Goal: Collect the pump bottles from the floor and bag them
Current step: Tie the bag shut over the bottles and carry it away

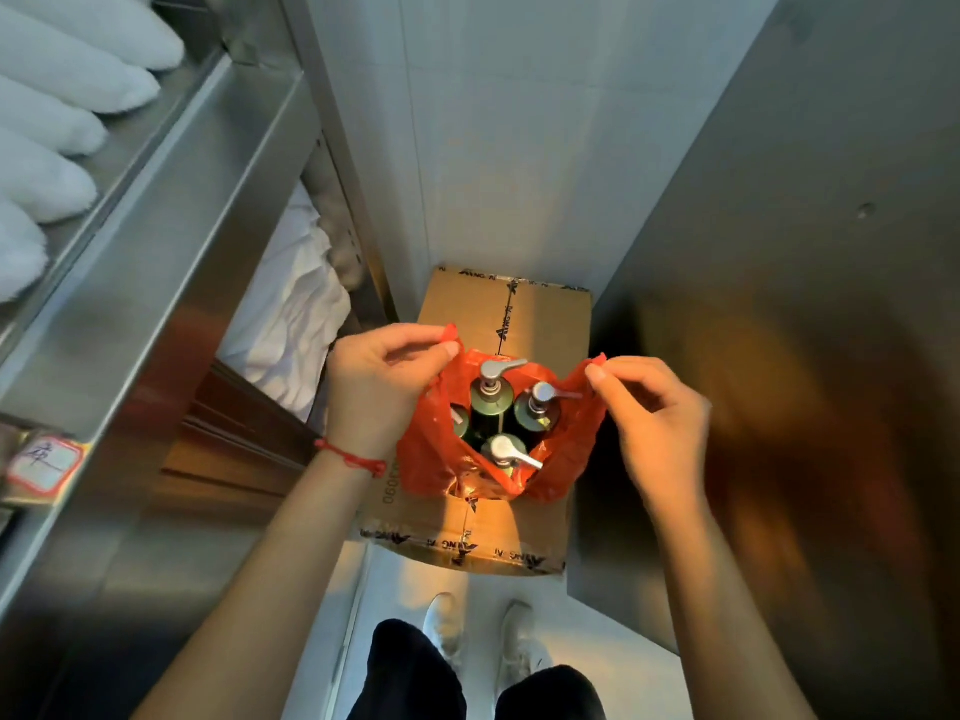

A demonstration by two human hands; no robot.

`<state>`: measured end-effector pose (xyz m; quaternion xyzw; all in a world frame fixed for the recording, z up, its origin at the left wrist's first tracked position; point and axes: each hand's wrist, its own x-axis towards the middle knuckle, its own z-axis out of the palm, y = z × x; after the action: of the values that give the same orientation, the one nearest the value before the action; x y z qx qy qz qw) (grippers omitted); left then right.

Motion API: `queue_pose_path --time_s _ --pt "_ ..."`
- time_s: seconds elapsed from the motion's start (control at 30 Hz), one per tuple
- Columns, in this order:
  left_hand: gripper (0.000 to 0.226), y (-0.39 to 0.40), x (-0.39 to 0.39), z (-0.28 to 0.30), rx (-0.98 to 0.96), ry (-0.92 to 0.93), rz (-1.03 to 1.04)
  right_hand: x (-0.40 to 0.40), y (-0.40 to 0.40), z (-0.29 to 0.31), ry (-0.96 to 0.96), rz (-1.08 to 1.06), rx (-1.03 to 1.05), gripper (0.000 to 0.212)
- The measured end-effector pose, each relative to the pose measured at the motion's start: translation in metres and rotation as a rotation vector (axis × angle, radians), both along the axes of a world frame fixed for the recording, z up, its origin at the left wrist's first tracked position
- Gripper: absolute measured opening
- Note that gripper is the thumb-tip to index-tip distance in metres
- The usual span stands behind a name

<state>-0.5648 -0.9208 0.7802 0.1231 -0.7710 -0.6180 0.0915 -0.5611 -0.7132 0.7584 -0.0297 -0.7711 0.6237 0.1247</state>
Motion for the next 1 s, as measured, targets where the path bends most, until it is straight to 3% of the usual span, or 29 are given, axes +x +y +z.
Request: queue_pose_path --time_s 0.13,0.23,0.4,0.57,0.87,1.0 --pt "0.015 0.013 -0.019 -0.008 -0.194 0.235 -0.059 -0.012 -0.008 -0.005 0.033 0.047 0.061 0.011" --pt "0.019 0.025 -0.037 -0.014 -0.148 0.236 -0.179 -0.021 -0.015 -0.006 0.016 0.094 0.018 0.009" --pt "0.033 0.050 -0.055 -0.023 0.156 0.033 -0.357 -0.028 -0.019 -0.005 -0.007 0.126 -0.025 0.007" --pt "0.027 0.056 -0.063 -0.031 0.077 -0.013 -0.485 -0.033 -0.015 -0.008 0.010 0.116 0.010 0.008" --pt "0.030 0.047 -0.068 -0.031 0.247 -0.235 -0.673 -0.052 -0.018 -0.015 0.013 0.127 -0.006 0.012" --pt "0.017 0.046 -0.074 -0.033 0.253 -0.286 -0.722 -0.064 -0.017 -0.015 -0.060 0.201 -0.047 0.008"
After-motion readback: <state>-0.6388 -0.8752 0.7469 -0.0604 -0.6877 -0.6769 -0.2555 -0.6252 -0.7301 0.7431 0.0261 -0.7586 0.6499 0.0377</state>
